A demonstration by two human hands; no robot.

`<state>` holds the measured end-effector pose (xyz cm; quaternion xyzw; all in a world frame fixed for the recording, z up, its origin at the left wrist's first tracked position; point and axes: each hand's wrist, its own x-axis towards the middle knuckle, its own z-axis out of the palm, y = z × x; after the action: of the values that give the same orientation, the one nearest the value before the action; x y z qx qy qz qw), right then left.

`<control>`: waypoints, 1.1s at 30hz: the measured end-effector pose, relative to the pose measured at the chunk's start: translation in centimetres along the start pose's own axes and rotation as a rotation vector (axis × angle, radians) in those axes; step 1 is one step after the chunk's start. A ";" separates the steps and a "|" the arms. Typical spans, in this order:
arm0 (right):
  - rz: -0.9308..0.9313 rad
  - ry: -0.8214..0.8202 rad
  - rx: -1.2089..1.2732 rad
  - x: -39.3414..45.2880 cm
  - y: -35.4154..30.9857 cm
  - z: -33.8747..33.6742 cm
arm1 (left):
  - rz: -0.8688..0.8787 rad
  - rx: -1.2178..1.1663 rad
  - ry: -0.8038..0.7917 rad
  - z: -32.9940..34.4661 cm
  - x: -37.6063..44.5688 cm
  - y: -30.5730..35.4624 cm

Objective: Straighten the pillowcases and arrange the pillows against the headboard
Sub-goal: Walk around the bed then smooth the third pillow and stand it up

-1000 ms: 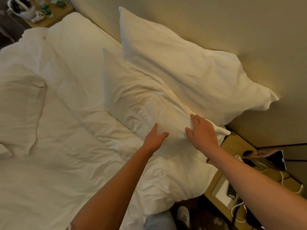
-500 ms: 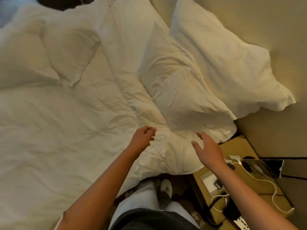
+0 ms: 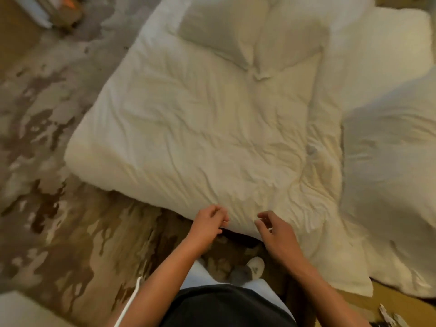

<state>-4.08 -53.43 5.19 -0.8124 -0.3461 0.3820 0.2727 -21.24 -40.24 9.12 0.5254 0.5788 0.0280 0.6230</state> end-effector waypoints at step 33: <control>-0.248 -0.389 -0.226 19.9 -55.8 58.9 | 0.004 -0.498 0.511 -77.3 8.3 -11.9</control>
<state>-62.16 6.58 3.08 -0.7003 -0.5296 0.4536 0.1530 -83.37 7.94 12.40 0.3345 0.6903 0.3002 0.5670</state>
